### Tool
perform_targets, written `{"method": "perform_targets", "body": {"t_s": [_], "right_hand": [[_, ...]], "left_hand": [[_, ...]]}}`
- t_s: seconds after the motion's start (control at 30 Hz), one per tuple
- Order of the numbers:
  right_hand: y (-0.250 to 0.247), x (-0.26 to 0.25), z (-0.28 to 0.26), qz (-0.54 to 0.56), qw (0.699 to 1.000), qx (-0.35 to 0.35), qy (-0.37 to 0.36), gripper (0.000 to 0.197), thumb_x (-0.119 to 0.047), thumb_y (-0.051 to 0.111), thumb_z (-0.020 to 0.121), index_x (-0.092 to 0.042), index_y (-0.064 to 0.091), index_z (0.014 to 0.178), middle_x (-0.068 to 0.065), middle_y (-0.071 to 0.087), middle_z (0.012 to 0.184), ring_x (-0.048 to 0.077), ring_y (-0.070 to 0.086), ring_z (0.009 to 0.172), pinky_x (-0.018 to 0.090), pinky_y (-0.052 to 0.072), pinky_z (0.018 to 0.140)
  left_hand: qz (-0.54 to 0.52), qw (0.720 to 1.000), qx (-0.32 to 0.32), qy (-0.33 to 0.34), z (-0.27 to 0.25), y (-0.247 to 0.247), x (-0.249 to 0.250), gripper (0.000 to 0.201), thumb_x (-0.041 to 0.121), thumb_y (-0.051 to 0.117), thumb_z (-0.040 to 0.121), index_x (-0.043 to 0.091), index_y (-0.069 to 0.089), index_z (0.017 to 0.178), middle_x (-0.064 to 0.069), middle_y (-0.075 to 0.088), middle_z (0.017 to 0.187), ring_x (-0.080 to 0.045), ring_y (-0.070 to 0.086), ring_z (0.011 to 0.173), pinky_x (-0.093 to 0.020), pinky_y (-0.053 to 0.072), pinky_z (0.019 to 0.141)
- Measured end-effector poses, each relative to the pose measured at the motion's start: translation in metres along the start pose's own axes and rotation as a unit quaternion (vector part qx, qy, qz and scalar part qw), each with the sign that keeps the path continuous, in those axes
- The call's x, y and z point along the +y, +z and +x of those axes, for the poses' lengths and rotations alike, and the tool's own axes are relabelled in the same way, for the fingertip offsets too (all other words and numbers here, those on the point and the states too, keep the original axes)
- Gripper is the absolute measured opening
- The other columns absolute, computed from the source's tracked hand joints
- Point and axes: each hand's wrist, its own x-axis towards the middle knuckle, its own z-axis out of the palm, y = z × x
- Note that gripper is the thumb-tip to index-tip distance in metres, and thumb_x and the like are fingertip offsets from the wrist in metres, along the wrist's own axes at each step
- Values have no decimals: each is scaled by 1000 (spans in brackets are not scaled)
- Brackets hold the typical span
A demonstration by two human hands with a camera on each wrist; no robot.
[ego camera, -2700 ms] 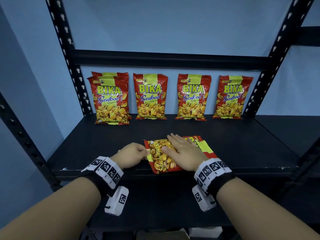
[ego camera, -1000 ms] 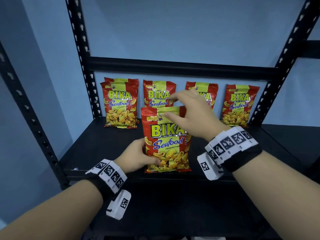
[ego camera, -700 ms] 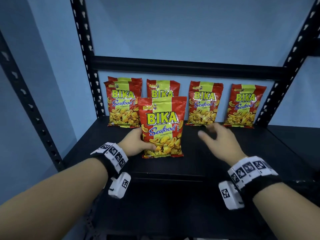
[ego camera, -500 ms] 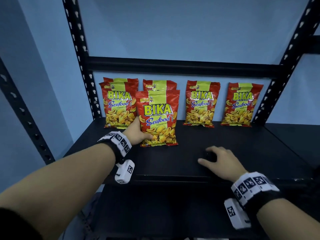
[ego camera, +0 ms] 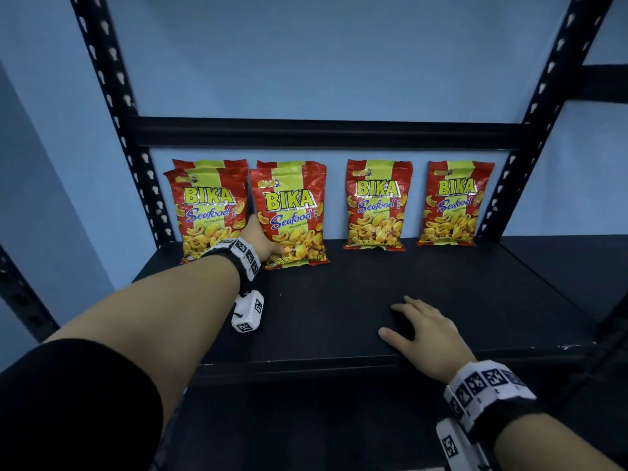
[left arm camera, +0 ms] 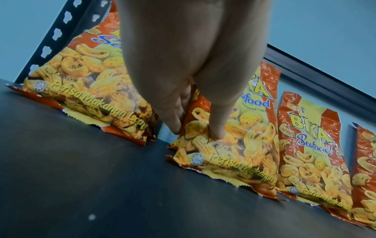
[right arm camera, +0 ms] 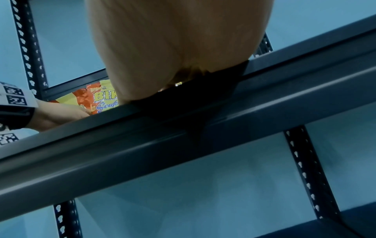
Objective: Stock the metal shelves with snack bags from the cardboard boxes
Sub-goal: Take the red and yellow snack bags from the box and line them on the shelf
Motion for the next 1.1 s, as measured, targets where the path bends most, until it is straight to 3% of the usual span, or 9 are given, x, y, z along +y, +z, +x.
{"method": "perform_targets", "body": {"t_s": [0.17,0.33,0.53,0.67,0.73,0.83,0.93,1.03,1.1], "right_hand": [[0,0,0,-2,1000,-3,4,77,-84,41,86,-41,40,151,-11,25,167,14,17,155,43,19,125],[-1,-1,0,4,1000,-1,3,74,-81,44,88,-41,41,150,-11,25,167,15,18,155,44,20,124],[-3,-2,-2,30,999,8,8,71,-78,53,87,-40,46,147,-11,31,164,15,24,153,44,22,124],[-7,-9,-5,109,993,50,-21,57,-61,69,88,-32,57,136,-13,55,138,11,47,132,38,42,112],[-7,-22,-9,133,985,88,-67,40,-50,73,90,-28,64,122,-16,61,117,3,55,112,29,49,97],[-7,-50,-17,169,969,124,-130,17,-39,77,90,-26,68,97,-16,64,86,-1,59,80,19,45,70],[1,-71,-31,184,961,115,-170,13,-35,75,91,-27,66,88,-11,63,70,5,61,68,23,49,60],[27,-78,-52,175,947,151,-223,17,-31,71,94,-24,64,80,-12,60,65,8,59,60,33,51,55],[52,-76,-67,179,938,176,-238,19,-28,70,94,-21,63,77,-12,58,64,8,56,57,34,49,52]], "left_hand": [[31,999,21,-26,-1,0,11,104,29,92,74,12,26,153,-15,57,140,-37,61,121,-48,55,96],[94,993,38,-63,-11,-3,25,101,36,87,80,4,23,151,-15,63,115,-30,65,90,-39,54,71],[73,994,49,-71,-35,-17,30,99,41,85,81,0,25,149,-19,57,134,-34,65,109,-36,51,70],[88,993,33,74,-76,-24,32,66,46,81,84,13,48,131,-4,62,116,-22,64,102,-38,56,83],[70,982,19,174,-108,-23,34,44,43,78,86,21,57,117,4,61,108,-14,62,97,-33,54,85],[59,959,-17,277,-161,-19,33,26,38,76,89,26,61,107,12,58,100,-4,57,89,-25,50,81],[71,949,-36,306,-208,-10,17,19,38,72,90,27,62,101,14,58,91,-3,58,82,-27,52,73],[143,921,2,363,-249,6,-9,14,37,69,91,25,62,94,13,56,85,-7,53,82,-31,51,67],[159,906,19,391,-273,21,-32,13,33,69,90,21,63,90,10,56,82,-11,52,81,-28,48,64]]}}
